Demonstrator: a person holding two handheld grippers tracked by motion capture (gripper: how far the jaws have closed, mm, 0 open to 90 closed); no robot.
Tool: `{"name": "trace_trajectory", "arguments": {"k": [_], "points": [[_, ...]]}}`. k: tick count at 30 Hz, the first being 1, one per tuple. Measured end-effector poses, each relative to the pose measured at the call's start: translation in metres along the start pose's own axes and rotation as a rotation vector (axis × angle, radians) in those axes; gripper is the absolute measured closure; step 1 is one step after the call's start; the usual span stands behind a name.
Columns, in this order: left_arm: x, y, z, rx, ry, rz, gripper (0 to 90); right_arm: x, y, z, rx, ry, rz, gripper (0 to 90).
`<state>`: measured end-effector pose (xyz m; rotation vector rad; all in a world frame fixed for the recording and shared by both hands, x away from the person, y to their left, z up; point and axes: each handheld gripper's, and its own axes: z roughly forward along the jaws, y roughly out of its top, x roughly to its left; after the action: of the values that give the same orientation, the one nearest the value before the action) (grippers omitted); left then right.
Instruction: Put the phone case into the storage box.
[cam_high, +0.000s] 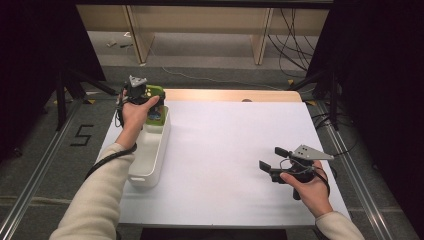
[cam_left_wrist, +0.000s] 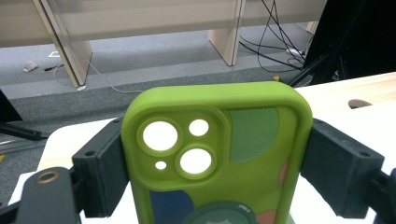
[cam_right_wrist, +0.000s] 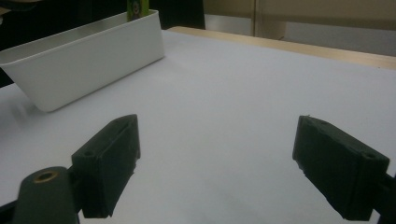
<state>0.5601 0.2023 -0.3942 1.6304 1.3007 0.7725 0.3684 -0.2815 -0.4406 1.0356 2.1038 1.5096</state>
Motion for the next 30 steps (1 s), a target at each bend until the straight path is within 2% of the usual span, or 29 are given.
{"name": "trace_trajectory", "arguments": {"k": [18,30], "points": [[-0.0004,-0.0029,0.0029,0.014,0.0,-0.002,15.8,0.0,0.0,-0.0001,0.001,0.0,-0.001,15.9],[0.0006,-0.0078,0.0063,0.04,0.0,-0.002,15.7,-0.0001,0.0002,-0.0002,-0.004,0.0,0.004,16.0]]}}
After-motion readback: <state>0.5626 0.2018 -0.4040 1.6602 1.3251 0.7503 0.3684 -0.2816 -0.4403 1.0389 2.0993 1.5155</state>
